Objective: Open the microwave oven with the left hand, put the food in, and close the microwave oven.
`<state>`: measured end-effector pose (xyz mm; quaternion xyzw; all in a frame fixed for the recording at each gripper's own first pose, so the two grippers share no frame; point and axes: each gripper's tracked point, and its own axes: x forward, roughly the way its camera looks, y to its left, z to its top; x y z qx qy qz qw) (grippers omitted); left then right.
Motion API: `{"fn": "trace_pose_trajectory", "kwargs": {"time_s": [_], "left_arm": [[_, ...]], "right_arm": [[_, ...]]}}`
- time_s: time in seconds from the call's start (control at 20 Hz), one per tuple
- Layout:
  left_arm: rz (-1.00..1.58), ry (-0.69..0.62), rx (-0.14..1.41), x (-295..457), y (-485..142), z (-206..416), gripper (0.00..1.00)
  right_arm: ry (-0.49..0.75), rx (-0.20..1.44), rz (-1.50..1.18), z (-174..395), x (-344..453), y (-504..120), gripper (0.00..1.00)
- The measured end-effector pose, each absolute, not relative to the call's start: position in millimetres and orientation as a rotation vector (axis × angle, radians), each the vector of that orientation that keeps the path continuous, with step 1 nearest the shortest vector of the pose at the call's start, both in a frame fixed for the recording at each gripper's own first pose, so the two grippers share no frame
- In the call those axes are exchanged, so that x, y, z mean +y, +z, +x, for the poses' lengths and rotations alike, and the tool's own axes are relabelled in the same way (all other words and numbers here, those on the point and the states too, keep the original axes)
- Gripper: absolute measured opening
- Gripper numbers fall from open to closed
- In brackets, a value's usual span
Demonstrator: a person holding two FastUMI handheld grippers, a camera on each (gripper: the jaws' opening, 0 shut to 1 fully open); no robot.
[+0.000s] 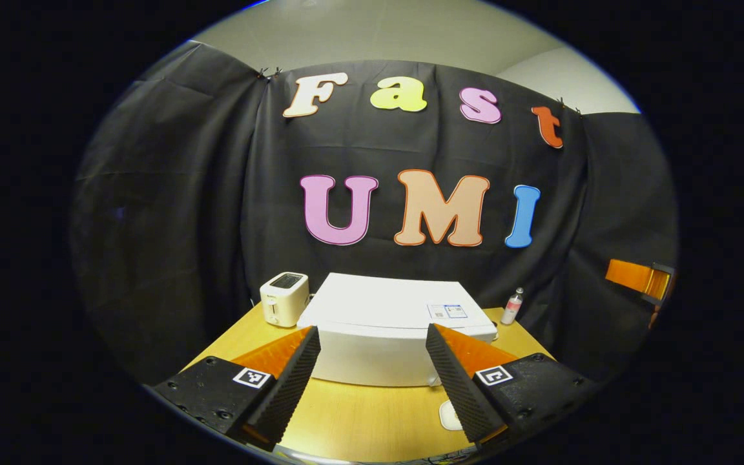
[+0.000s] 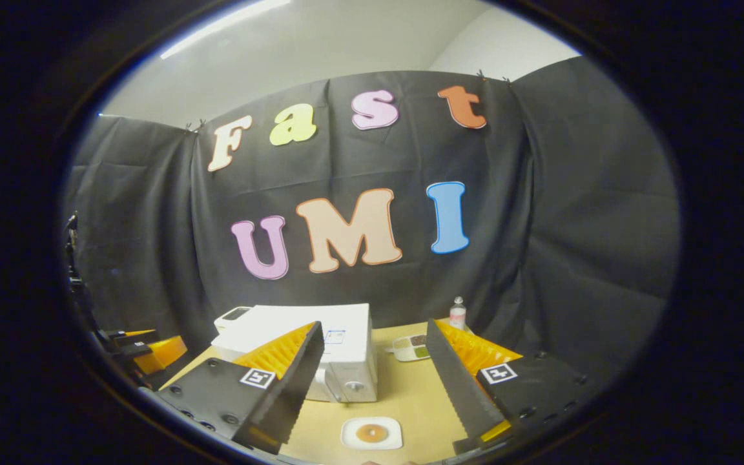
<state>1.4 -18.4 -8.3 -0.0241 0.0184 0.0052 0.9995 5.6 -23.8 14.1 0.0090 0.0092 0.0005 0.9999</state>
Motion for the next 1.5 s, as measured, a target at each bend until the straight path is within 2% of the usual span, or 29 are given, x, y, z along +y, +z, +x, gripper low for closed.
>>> {"fn": "trace_pose_trajectory", "kwargs": {"time_s": [0.65, 0.7, 0.75, 0.8, 0.85, 0.9, 0.95, 1.0, 1.05, 1.15, 1.2, 1.25, 1.5], "left_arm": [[-0.014, 0.051, 0.120, -39.4, -37.2, 9.6, 0.99], [-0.021, 0.051, 0.128, -40.7, -40.3, 9.4, 1.00], [-0.029, 0.051, 0.142, -41.9, -44.7, 11.1, 0.99], [-0.035, 0.048, 0.159, -43.5, -51.0, 11.7, 0.99], [-0.037, 0.045, 0.176, -45.2, -56.5, 13.6, 0.99], [-0.034, 0.041, 0.191, -46.2, -64.0, 16.9, 1.00], [-0.029, 0.035, 0.209, -48.4, -71.1, 21.0, 1.00], [-0.018, 0.027, 0.240, -51.9, -83.5, 23.7, 1.00], [-0.009, 0.022, 0.270, -54.7, -96.4, 25.4, 1.00], [0.002, 0.008, 0.332, -61.0, -123.5, 33.5, 1.00], [0.003, -0.001, 0.361, -65.5, -136.5, 36.1, 1.00], [0.003, -0.012, 0.396, -71.0, -151.5, 37.1, 1.00], [0.002, -0.071, 0.532, -101.1, -214.3, 49.5, 1.00]], "right_arm": [[0.001, 0.057, 0.043, 25.2, -49.4, -3.6, 0.92], [0.001, 0.058, 0.046, 27.1, -51.1, -3.7, 0.99], [0.000, 0.060, 0.051, 29.6, -52.8, -4.7, 0.99], [-0.002, 0.064, 0.056, 31.6, -54.3, -6.2, 0.92], [-0.004, 0.069, 0.058, 33.3, -56.2, -8.7, 0.92], [-0.006, 0.073, 0.061, 35.1, -57.9, -10.2, 0.92], [-0.006, 0.079, 0.065, 35.3, -59.5, -12.3, 0.99], [-0.004, 0.085, 0.070, 35.3, -60.3, -13.6, 0.99], [0.001, 0.089, 0.075, 35.6, -60.1, -15.6, 0.92], [-0.005, 0.088, 0.076, 34.8, -65.9, -16.4, 0.92], [-0.015, 0.086, 0.072, 34.2, -70.3, -16.7, 0.99], [-0.025, 0.086, 0.069, 32.9, -75.3, -18.2, 0.92], [-0.078, 0.101, 0.073, 25.3, -99.8, -26.9, 0.92]]}}
